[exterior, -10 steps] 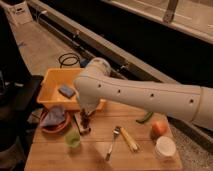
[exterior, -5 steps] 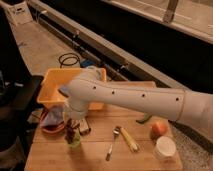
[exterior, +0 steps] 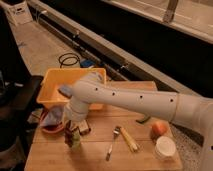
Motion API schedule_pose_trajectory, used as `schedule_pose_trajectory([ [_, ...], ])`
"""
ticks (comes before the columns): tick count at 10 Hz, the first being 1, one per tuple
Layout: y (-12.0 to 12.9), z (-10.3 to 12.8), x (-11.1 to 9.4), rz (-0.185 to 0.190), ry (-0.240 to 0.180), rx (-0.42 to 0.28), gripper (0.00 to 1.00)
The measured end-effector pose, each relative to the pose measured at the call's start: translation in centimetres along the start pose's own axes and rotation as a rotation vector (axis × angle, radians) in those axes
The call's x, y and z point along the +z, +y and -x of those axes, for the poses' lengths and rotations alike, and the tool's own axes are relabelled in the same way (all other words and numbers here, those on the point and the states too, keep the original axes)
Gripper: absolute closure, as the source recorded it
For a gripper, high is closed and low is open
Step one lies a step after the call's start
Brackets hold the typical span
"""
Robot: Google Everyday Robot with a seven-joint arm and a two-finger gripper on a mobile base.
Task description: Place grapes in plastic cup
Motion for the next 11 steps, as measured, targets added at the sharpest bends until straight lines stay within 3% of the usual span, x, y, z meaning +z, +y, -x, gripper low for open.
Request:
schedule_pose_trajectory([
  [1,0.01,-0.20,0.47,0.003,-0.021,0.005,0.98],
  [4,-0.05,-0.74,1.20,0.004,-0.064,0.011,0.72],
  [11,-0.03,-0.72,1.24,0.005,-0.064,0.011,0.71],
])
